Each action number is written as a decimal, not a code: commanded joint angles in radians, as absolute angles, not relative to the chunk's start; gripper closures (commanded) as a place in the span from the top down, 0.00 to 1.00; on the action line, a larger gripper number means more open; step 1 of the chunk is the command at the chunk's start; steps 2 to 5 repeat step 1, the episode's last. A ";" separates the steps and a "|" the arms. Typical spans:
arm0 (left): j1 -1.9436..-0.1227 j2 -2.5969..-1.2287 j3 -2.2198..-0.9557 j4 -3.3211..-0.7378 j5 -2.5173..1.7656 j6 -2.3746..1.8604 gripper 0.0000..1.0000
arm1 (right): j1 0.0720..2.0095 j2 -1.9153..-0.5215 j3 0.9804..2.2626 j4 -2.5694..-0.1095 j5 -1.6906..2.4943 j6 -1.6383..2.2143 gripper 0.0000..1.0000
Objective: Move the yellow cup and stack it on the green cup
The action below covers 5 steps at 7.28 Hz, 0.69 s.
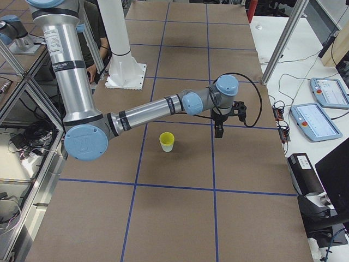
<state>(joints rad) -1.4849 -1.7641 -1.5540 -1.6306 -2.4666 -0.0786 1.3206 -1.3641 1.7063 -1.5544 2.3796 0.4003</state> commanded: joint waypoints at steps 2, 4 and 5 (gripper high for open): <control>-1.485 -1.764 -1.559 -1.631 -2.467 -0.080 1.00 | 1.321 -1.368 1.709 -1.554 2.381 0.400 1.00; -1.485 -1.764 -1.559 -1.631 -2.467 -0.080 1.00 | 1.321 -1.368 1.709 -1.554 2.381 0.400 1.00; -1.485 -1.764 -1.559 -1.631 -2.467 -0.080 1.00 | 1.321 -1.368 1.709 -1.554 2.381 0.400 1.00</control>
